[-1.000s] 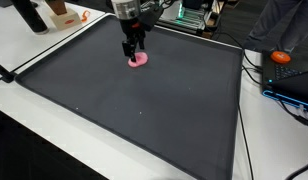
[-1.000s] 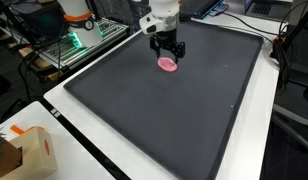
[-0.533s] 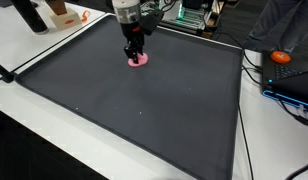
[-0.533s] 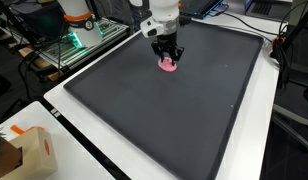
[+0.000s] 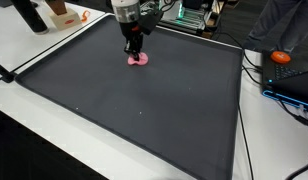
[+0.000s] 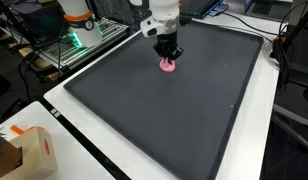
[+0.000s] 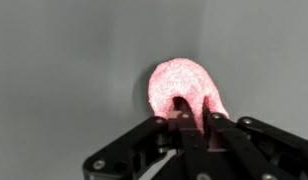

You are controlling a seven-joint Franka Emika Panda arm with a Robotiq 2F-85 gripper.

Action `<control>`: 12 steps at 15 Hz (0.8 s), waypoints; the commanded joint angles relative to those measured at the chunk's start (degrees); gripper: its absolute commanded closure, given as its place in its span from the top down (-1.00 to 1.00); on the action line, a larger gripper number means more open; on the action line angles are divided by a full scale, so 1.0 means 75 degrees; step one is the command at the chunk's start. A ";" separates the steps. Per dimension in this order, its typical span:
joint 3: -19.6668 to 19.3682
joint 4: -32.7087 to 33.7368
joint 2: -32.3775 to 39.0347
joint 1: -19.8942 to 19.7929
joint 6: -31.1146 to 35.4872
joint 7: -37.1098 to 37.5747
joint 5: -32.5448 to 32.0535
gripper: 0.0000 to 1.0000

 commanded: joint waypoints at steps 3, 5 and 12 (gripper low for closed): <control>-0.0150 -0.0046 0.0054 0.0103 0.0004 0.0098 0.0061 -0.97; -0.0147 -0.0041 0.0032 0.0086 -0.0042 0.0072 0.0074 -0.97; -0.0027 -0.0016 -0.0060 -0.0038 -0.0198 -0.0161 0.0362 -0.30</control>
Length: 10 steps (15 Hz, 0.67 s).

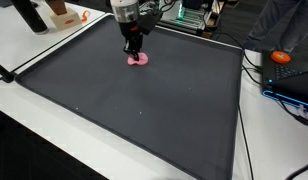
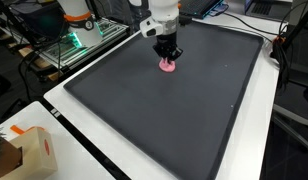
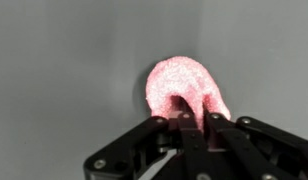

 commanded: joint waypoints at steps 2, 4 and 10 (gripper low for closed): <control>0.0023 -0.0006 -0.0088 -0.0060 -0.0222 -0.0252 0.0355 -0.04; 0.0034 0.0012 -0.0135 -0.0085 -0.0303 -0.0372 0.0444 0.28; 0.0226 0.0126 -0.0479 -0.0616 -0.1020 -0.1718 0.1592 1.00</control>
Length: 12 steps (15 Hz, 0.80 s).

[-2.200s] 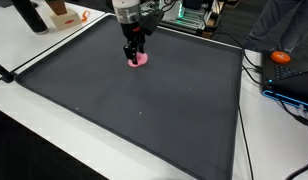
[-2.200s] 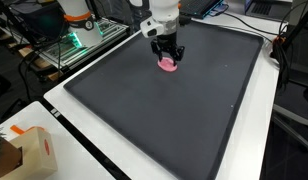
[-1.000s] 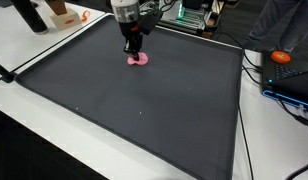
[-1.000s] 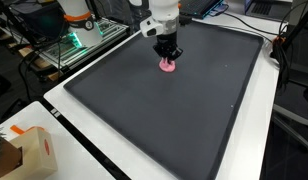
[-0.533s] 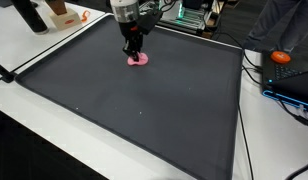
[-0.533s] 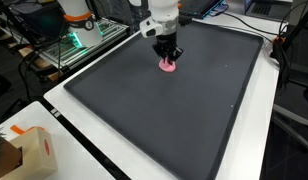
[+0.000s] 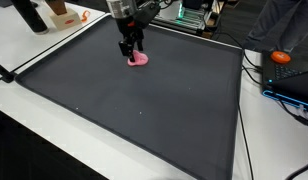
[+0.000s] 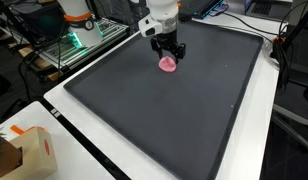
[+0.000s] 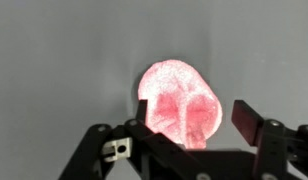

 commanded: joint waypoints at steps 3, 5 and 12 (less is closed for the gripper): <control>0.0103 0.0045 -0.0448 -0.0808 -0.1039 -0.1870 0.1636 1.00; -0.0008 0.0079 -0.0484 -0.1062 -0.1395 -0.2492 0.2245 1.00; -0.0602 0.0176 -0.0225 -0.1581 -0.2537 -0.4275 0.3933 1.00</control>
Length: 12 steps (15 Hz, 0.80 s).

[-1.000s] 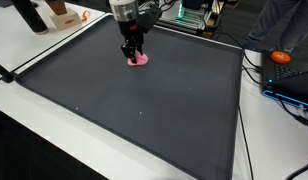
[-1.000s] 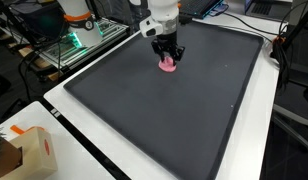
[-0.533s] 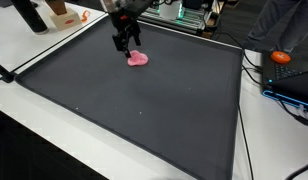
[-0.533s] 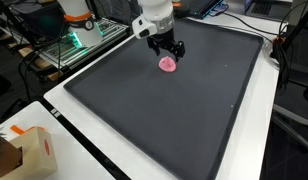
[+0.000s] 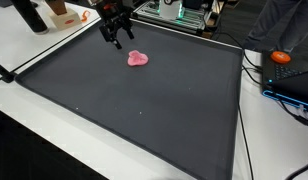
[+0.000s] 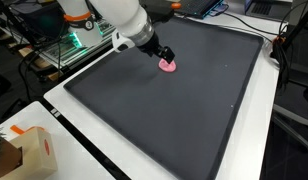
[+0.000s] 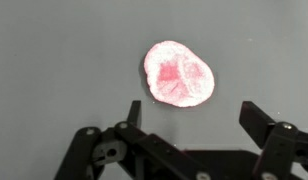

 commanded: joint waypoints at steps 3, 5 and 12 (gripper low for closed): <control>-0.0472 0.0029 0.0322 -0.0246 -0.0715 -0.1239 0.0876 1.00; -0.0607 0.0039 0.0469 -0.0294 -0.0828 -0.1527 0.1029 1.00; -0.0961 0.0086 0.0933 -0.0465 -0.1294 -0.2287 0.1319 1.00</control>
